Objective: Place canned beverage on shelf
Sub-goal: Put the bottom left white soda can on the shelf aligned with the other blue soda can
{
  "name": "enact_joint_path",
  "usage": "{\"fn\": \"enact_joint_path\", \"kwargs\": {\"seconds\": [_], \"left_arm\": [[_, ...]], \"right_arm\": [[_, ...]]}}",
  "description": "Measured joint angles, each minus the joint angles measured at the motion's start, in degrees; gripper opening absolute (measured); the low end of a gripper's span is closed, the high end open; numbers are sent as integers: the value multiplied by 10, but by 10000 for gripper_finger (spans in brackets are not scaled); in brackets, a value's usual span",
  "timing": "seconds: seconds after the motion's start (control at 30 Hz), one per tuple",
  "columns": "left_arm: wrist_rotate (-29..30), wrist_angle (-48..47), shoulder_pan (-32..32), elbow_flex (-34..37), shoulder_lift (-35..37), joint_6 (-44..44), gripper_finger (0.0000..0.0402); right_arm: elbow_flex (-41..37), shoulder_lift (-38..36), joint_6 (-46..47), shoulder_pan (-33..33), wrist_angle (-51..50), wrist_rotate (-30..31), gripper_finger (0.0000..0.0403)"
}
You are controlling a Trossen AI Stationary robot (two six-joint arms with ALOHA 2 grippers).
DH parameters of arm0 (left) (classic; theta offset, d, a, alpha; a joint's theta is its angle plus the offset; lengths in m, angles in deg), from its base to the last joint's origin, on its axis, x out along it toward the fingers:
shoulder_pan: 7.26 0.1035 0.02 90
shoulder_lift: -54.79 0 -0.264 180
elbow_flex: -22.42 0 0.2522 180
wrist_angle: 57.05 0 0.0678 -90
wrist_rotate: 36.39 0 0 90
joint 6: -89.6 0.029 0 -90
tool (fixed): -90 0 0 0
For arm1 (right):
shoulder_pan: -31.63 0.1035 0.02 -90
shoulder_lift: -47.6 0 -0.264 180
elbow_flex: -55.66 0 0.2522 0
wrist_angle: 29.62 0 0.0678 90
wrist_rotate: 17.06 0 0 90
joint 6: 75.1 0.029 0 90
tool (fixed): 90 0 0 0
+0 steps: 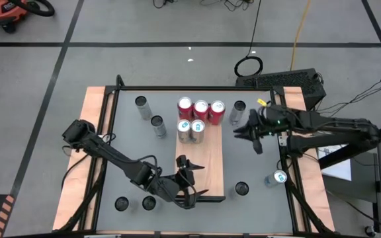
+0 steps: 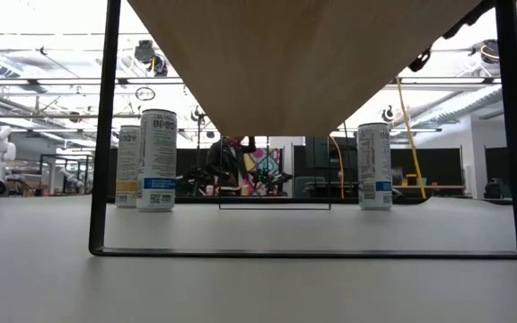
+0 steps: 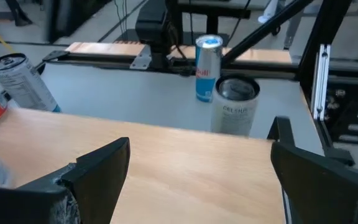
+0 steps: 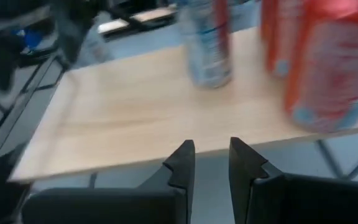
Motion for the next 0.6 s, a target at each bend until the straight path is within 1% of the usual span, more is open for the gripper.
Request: {"fn": "enact_joint_path", "kwargs": {"seconds": [0.07, 0.27, 0.37, 0.43, 0.6], "left_arm": [[-8, -20, -1, -1, 15, -18, 388], [-15, -154, -29, -1, 64, -62, 388], [-58, -215, -47, -1, 83, -88, 388], [-79, -263, -60, 0, 93, -127, 388], [-90, -347, -87, 0, 117, -221, 388]], "right_arm": [[0, -1, 10, 42, -12, 30, 38], [0, 1, 15, 149, -12, 120, 38], [0, 1, 10, 188, -12, 149, 38], [0, 1, 3, 211, -11, 169, 38], [0, 1, -11, 253, -3, 218, 38]]}}
